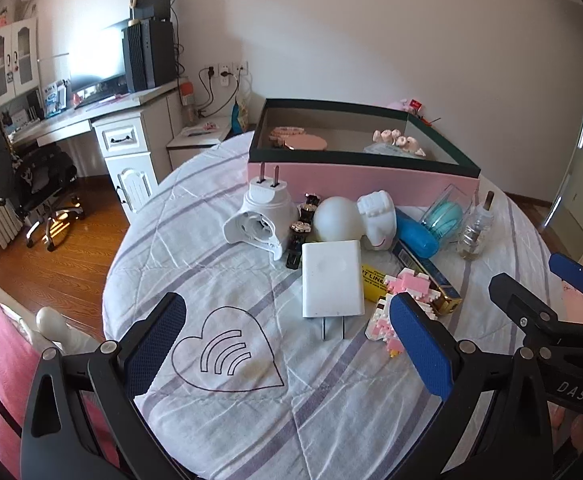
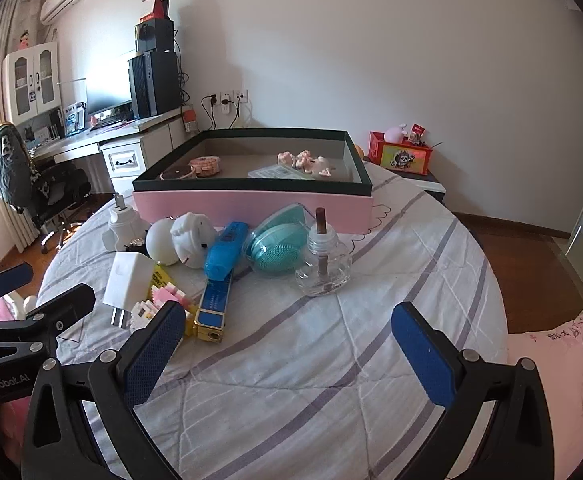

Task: Organize rigid objects
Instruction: 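Grasp the white charger with the left tool while the right tool grasps the glass diffuser bottle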

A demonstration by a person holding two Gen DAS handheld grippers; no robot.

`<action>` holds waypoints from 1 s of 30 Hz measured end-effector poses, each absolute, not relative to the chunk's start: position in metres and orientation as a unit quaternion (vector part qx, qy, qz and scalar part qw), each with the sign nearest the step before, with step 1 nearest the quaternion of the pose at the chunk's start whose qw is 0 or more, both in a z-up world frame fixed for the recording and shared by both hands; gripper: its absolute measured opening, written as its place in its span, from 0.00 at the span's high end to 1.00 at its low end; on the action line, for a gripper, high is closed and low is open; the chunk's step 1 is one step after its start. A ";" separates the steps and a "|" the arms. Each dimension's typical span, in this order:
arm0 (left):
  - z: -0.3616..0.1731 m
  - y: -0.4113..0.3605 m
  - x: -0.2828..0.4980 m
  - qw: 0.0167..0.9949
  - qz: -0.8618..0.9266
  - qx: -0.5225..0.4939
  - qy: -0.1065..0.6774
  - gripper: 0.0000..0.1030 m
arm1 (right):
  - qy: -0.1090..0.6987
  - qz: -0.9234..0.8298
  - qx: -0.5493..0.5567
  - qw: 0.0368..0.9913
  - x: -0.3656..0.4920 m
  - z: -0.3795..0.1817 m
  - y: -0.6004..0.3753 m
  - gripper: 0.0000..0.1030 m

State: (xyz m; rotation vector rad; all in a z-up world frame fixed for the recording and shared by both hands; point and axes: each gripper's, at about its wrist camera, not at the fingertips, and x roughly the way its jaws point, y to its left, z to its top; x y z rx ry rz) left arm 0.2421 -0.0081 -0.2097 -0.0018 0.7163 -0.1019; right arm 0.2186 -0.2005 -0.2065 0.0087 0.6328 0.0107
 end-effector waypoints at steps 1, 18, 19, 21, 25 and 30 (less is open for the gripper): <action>-0.214 -0.008 0.247 0.933 -0.053 -0.008 0.355 0.00 | 0.314 0.003 0.005 0.950 0.221 -0.208 -0.202 0.00; -0.233 -0.026 0.288 0.922 -0.102 -0.018 0.373 0.56 | 0.366 -0.010 0.006 0.930 0.291 -0.229 -0.229 0.00; -0.232 -0.028 0.288 0.923 -0.102 -0.012 0.370 0.57 | 0.376 -0.008 0.007 0.927 0.297 -0.230 -0.231 0.00; -0.231 -0.029 0.288 0.924 -0.105 -0.007 0.369 0.58 | 0.387 0.002 0.012 0.922 0.306 -0.232 -0.233 0.01; -0.231 -0.028 0.289 0.923 -0.106 -0.010 0.369 0.58 | 0.407 0.009 0.007 0.913 0.322 -0.238 -0.235 0.17; -0.234 -0.026 0.292 0.922 -0.111 -0.018 0.370 0.58 | 0.417 0.032 0.013 0.908 0.324 -0.242 -0.233 0.51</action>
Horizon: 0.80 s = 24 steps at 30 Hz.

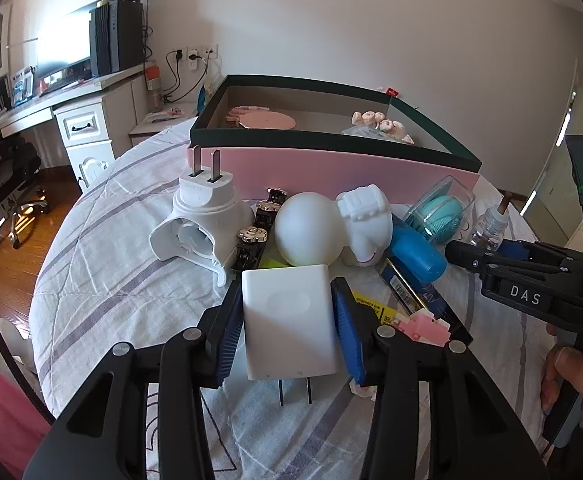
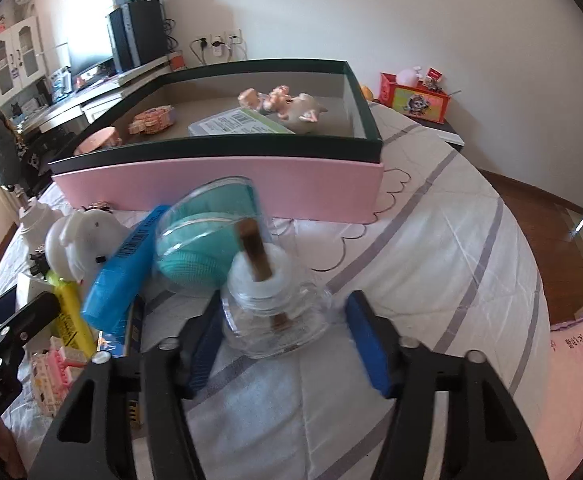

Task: Organize rigid objects
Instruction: 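Grasp the white charger with the left tool while the right tool grasps the glass diffuser bottle, then lift the charger and glass bottle toward the pink box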

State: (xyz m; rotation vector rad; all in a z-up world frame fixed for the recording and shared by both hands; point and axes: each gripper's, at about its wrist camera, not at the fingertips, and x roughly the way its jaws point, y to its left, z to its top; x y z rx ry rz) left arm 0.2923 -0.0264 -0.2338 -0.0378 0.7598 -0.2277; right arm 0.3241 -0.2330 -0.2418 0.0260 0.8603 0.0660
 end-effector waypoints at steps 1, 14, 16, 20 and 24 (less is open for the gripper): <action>-0.234 -0.026 0.291 0.921 -0.114 -0.020 0.371 0.60 | 0.416 0.033 0.011 0.909 0.322 -0.241 -0.232 0.51; -0.209 -0.022 0.257 0.939 -0.095 -0.011 0.330 0.61 | 0.332 0.058 0.045 0.940 0.265 -0.217 -0.222 0.51; -0.204 -0.020 0.250 0.942 -0.093 -0.011 0.324 0.61 | 0.312 0.064 0.044 0.947 0.253 -0.210 -0.216 0.51; -0.198 -0.016 0.241 0.943 -0.091 -0.011 0.320 0.61 | 0.297 0.078 0.034 0.951 0.240 -0.198 -0.204 0.51; -0.186 -0.012 0.228 0.950 -0.081 -0.015 0.303 0.61 | 0.292 0.083 0.033 0.952 0.232 -0.192 -0.200 0.51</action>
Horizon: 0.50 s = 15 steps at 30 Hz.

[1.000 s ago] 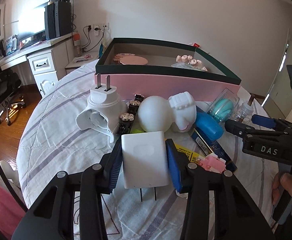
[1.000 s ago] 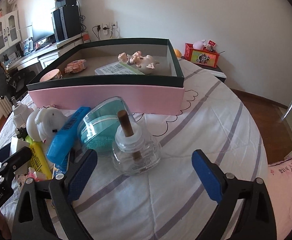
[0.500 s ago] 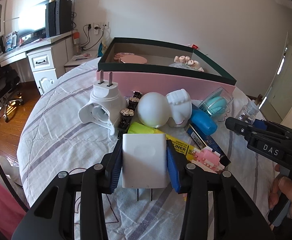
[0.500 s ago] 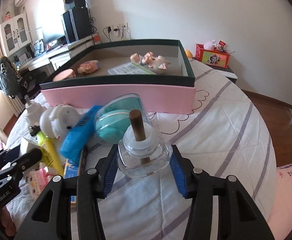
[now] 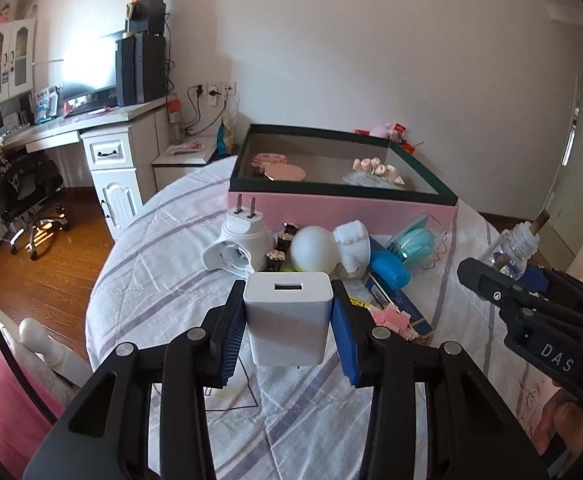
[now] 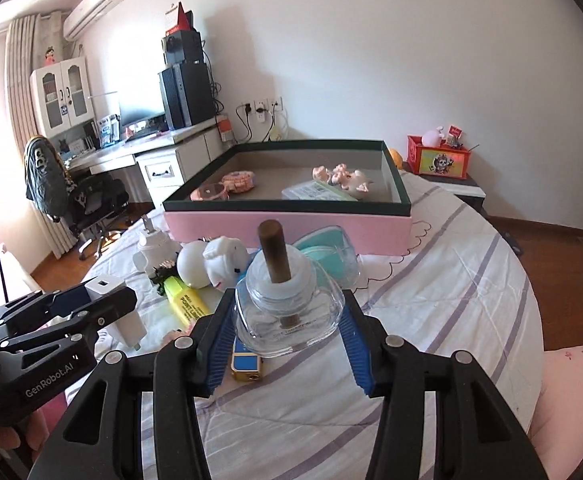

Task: Organize rigid objects
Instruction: 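Lift the charger and glass bottle toward the pink box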

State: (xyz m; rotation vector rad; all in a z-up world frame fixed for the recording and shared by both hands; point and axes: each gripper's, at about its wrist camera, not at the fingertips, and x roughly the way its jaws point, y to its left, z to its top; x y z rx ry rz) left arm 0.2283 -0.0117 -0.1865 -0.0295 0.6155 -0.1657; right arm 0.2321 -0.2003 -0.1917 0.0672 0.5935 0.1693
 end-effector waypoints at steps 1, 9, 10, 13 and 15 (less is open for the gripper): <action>-0.182 -0.013 0.225 0.952 -0.079 -0.007 0.296 0.61 | 0.293 0.083 0.030 0.952 0.231 -0.190 -0.199 0.51; -0.132 -0.025 0.197 0.975 -0.052 0.019 0.216 0.61 | 0.228 0.077 0.025 0.970 0.207 -0.156 -0.189 0.51; -0.126 -0.025 0.194 0.976 -0.052 0.019 0.208 0.61 | 0.222 0.077 0.022 0.972 0.205 -0.151 -0.187 0.51; -0.114 -0.027 0.185 0.980 -0.052 0.021 0.191 0.61 | 0.206 0.077 0.019 0.975 0.202 -0.137 -0.184 0.50; -0.107 -0.026 0.180 0.981 -0.053 0.017 0.184 0.61 | 0.196 0.078 0.021 0.977 0.198 -0.129 -0.184 0.50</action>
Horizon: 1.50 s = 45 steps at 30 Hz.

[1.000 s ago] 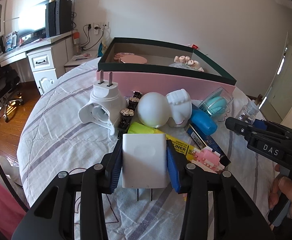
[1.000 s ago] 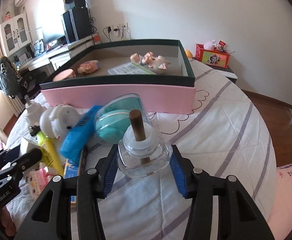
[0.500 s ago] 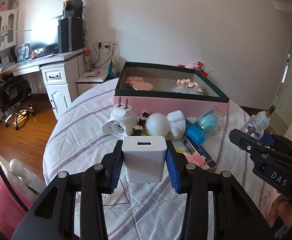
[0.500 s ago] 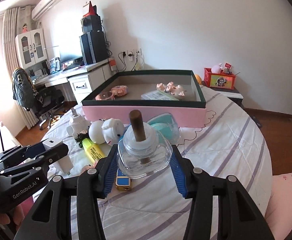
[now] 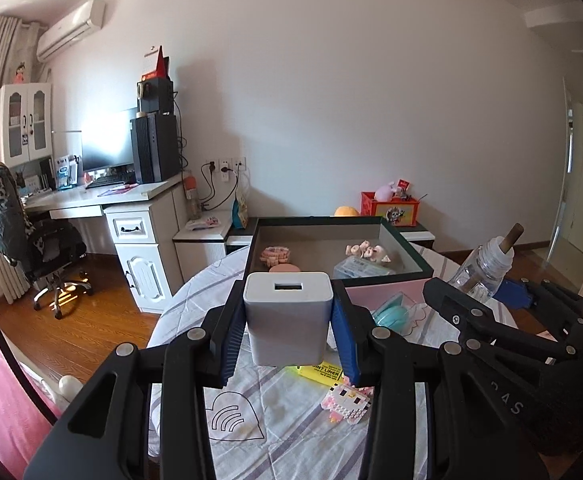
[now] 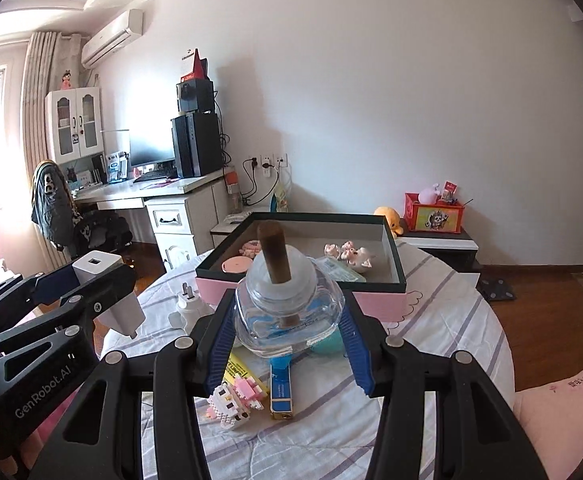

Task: Organize rigid objects
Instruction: 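Lift the charger and glass bottle toward the pink box, then lower the charger and glass bottle into the pink box and open both tools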

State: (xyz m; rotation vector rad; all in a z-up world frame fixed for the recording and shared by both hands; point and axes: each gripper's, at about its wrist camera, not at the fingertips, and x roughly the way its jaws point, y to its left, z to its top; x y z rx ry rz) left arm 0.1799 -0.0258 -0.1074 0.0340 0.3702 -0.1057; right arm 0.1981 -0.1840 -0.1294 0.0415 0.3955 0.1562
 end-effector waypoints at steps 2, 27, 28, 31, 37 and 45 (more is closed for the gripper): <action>-0.103 -0.026 0.177 0.982 -0.051 0.018 0.179 0.61 | 0.191 0.077 0.018 0.978 0.195 -0.124 -0.183 0.50; -0.081 -0.033 0.300 0.978 -0.061 0.054 0.195 0.61 | 0.186 0.062 -0.022 0.980 0.284 -0.103 -0.196 0.51; -0.082 -0.034 0.315 0.975 -0.066 0.051 0.205 0.61 | 0.192 0.061 -0.025 0.979 0.297 -0.103 -0.197 0.51; -0.091 -0.040 0.360 0.968 -0.074 0.053 0.234 0.61 | 0.212 0.069 -0.032 0.974 0.333 -0.108 -0.196 0.50; -0.126 -0.055 0.428 0.948 -0.092 0.063 0.298 0.61 | 0.290 0.090 -0.042 0.952 0.410 -0.145 -0.186 0.50; -0.164 -0.050 0.466 0.932 -0.087 0.049 0.347 0.61 | 0.354 0.113 -0.042 0.928 0.453 -0.184 -0.185 0.50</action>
